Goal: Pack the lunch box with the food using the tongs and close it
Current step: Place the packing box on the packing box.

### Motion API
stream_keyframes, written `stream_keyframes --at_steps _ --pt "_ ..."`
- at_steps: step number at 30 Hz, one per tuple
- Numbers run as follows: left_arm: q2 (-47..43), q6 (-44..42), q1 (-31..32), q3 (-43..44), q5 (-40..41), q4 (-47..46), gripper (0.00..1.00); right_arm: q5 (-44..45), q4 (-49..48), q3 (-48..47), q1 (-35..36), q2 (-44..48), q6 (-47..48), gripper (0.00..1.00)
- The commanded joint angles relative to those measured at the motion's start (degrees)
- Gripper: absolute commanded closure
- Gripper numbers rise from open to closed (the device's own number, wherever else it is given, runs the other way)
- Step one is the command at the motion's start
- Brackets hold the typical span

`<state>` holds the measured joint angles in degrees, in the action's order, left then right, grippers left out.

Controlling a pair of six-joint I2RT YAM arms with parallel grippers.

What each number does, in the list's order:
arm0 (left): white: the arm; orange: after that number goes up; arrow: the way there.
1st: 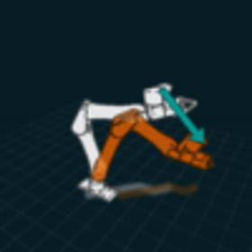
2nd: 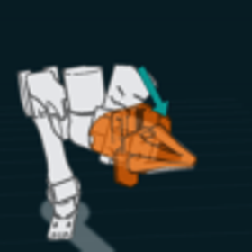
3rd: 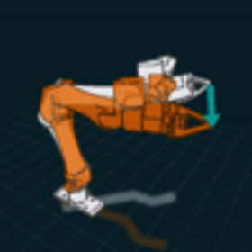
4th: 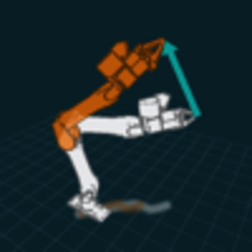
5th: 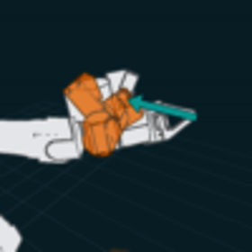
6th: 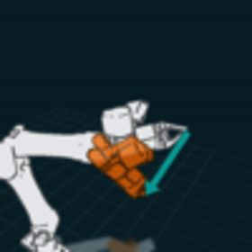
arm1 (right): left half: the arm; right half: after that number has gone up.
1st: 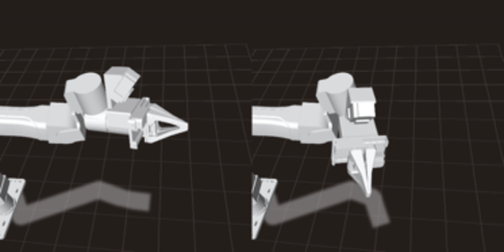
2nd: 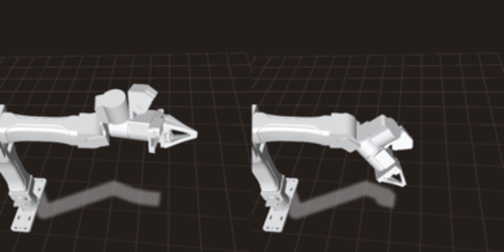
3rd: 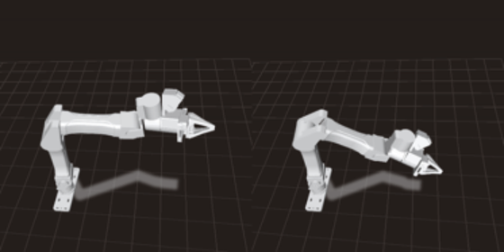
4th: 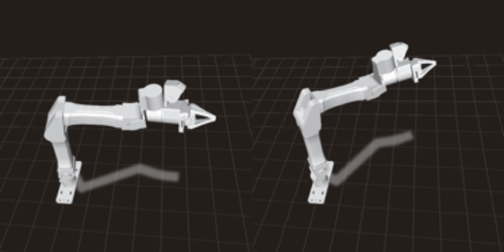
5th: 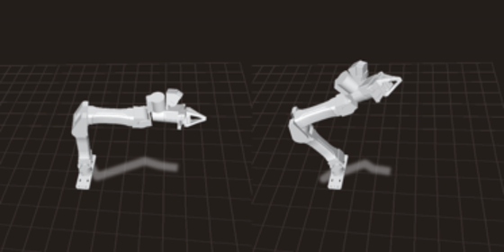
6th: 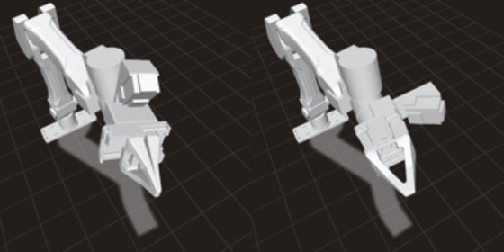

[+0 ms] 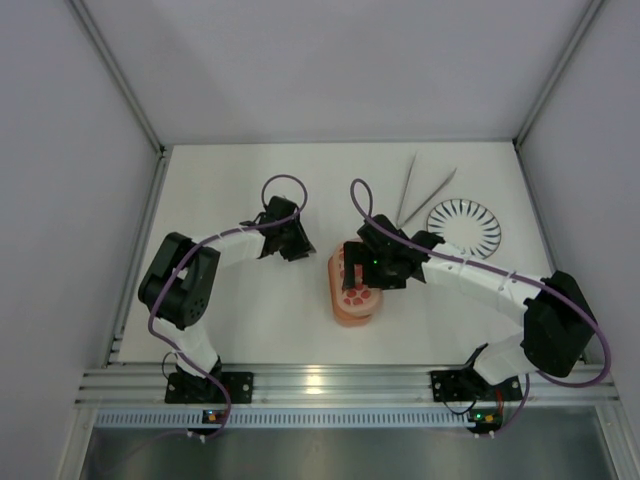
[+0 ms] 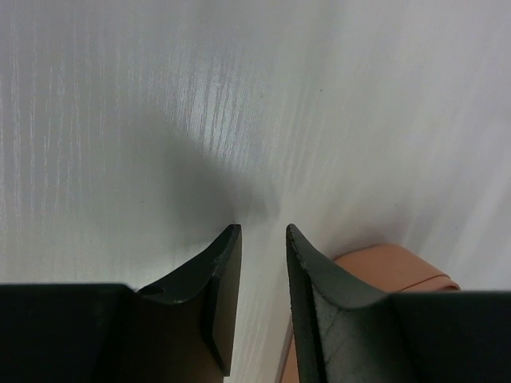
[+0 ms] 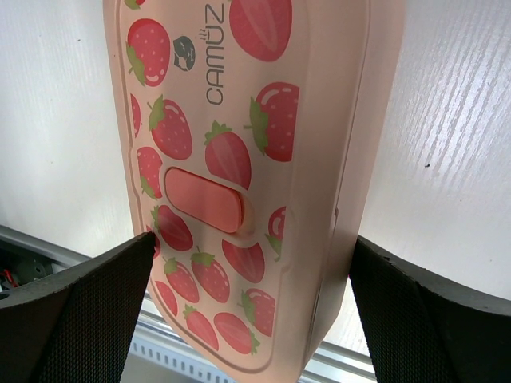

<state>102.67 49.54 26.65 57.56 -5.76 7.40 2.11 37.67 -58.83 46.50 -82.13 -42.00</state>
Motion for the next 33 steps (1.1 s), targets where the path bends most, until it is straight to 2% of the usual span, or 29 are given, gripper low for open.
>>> stream_keyframes --at_steps 1,21,28,33 --pt "0.25 -0.23 -0.02 2.03 -0.22 -0.72 0.65 0.08 -0.14 -1.29 1.4 0.48 2.71 0.0" --pt "-1.25 0.29 0.59 0.36 -1.01 -0.72 0.62 -8.34 -5.76 -1.2 1.4 2.76 6.31 0.0" --pt "-2.91 1.0 1.73 -0.95 -1.27 -0.54 0.63 -6.59 -5.41 -0.94 1.22 3.82 6.14 0.01" --pt "-7.74 1.61 2.7 -7.01 0.31 -0.89 0.64 -5.1 -4.19 -1.82 1.14 1.62 6.31 0.0"
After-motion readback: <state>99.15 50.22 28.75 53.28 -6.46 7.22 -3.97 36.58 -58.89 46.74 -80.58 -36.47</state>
